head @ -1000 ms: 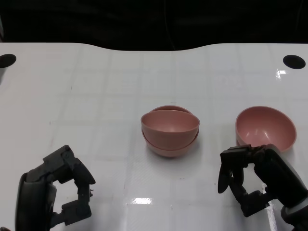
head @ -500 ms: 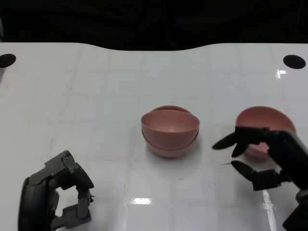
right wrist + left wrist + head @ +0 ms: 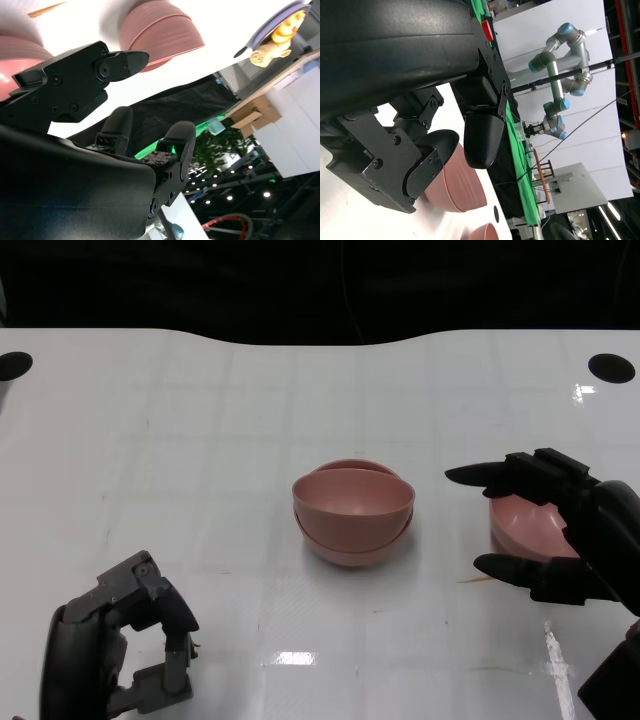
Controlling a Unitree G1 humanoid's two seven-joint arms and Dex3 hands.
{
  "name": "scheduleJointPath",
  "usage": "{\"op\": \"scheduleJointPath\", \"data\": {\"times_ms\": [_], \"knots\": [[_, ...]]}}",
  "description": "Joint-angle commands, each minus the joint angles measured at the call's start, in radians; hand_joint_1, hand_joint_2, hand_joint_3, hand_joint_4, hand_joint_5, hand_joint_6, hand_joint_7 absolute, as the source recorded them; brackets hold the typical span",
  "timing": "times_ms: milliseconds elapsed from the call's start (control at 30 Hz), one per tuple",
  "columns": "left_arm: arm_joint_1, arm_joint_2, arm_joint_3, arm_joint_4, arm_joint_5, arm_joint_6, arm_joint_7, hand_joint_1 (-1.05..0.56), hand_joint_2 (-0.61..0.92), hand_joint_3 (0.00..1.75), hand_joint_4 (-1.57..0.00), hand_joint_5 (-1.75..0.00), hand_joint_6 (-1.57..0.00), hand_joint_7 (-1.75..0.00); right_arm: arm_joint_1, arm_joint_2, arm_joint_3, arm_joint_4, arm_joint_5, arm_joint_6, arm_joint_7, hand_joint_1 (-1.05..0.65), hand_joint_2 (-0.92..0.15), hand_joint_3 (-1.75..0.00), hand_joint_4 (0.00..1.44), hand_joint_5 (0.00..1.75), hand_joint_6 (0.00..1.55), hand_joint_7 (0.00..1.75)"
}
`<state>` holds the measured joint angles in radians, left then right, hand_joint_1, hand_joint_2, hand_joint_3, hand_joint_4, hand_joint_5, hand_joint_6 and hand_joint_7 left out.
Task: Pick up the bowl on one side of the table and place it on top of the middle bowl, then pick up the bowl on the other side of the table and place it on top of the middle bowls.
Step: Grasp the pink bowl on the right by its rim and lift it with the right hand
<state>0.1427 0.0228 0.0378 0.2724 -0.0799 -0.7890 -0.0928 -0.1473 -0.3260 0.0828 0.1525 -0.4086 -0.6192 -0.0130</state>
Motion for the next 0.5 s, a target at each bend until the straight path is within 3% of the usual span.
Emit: {"op": "scheduleJointPath", "data": {"times_ms": [33, 267, 500], "knots": [[0.005, 0.010, 0.013, 0.009, -0.012, -0.003, -0.011, -0.04, 0.37, 1.49, -0.94, -1.75, -0.85, -1.58, 0.021, -0.021, -0.018, -0.050, -0.008, 0.031, 0.001, -0.29, -0.73, -0.07, 0.08, 1.07, 0.17, 0.60], [0.012, 0.010, 0.017, 0.002, -0.019, 0.005, -0.016, -0.05, 0.36, 1.50, -0.94, -1.75, -0.85, -1.59, 0.040, -0.020, -0.023, -0.110, -0.039, 0.095, -0.010, -0.33, -0.74, -0.02, 0.00, 1.07, 0.10, 0.60], [0.008, 0.010, 0.024, 0.017, -0.006, -0.013, -0.021, -0.04, 0.35, 1.54, -0.94, -1.75, -0.84, -1.58, 0.059, -0.021, -0.032, -0.193, -0.144, 0.208, -0.038, -0.37, -0.75, -0.02, 0.00, 1.05, 0.06, 0.61]]}}
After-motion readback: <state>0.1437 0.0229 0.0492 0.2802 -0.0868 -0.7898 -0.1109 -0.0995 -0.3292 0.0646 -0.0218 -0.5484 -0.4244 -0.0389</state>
